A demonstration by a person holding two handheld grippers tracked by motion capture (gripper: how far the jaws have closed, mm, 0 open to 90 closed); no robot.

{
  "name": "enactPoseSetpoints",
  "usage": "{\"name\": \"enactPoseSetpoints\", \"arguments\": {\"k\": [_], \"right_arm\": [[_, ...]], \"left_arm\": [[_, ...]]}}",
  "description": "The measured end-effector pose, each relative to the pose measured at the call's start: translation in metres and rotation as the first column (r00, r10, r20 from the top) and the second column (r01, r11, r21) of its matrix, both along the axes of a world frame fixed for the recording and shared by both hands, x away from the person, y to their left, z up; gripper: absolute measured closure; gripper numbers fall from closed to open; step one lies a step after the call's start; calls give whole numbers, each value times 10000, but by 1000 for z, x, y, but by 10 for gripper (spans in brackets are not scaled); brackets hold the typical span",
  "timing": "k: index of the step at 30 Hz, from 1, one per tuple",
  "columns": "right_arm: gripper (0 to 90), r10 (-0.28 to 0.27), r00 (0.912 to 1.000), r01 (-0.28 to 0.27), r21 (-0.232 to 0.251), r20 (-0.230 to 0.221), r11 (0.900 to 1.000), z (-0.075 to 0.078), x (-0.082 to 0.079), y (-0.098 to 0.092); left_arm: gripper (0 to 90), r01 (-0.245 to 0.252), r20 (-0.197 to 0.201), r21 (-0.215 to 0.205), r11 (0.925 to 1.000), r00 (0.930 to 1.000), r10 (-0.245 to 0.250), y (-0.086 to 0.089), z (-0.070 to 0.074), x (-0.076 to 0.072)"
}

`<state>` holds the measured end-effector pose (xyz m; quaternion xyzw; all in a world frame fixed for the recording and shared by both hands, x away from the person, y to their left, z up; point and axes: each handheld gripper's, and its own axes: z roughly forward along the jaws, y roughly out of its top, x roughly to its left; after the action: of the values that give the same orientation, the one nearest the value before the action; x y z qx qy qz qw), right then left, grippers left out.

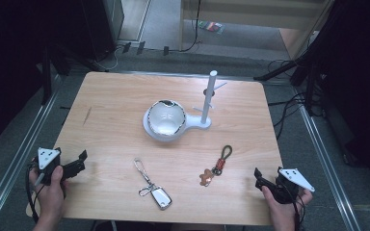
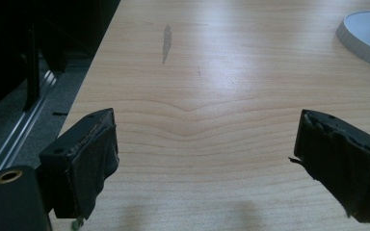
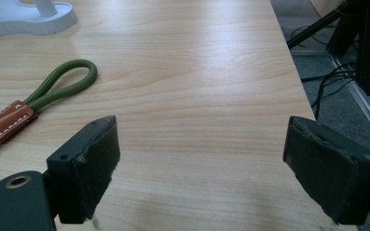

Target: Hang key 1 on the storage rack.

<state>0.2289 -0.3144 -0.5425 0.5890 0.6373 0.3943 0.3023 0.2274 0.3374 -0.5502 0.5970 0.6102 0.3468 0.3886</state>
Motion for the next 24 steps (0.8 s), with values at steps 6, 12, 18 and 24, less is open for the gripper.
{"name": "enactPoseSetpoints", "arguments": {"k": [6, 12, 18, 24], "right_arm": [[128, 52, 10000, -52, -11, 16, 10000, 5, 0, 3], [171, -34, 9999, 32, -144, -154, 9999, 17, 2, 10], [185, 106, 9966, -127, -259, -813, 9996, 23, 7, 18], [193, 267, 9929, -319, -436, -1155, 9985, 29, 13, 22]], "left_arm": [[87, 22, -53, 41, 10000, 10000, -22, 0, 0, 0], [87, 37, -29, 29, 10000, 10000, -37, 0, 0, 0], [87, 32, -26, -25, 10000, 10000, -32, -1, 0, 0], [87, 82, -66, -23, 10000, 9999, -83, -1, 0, 1]]}}
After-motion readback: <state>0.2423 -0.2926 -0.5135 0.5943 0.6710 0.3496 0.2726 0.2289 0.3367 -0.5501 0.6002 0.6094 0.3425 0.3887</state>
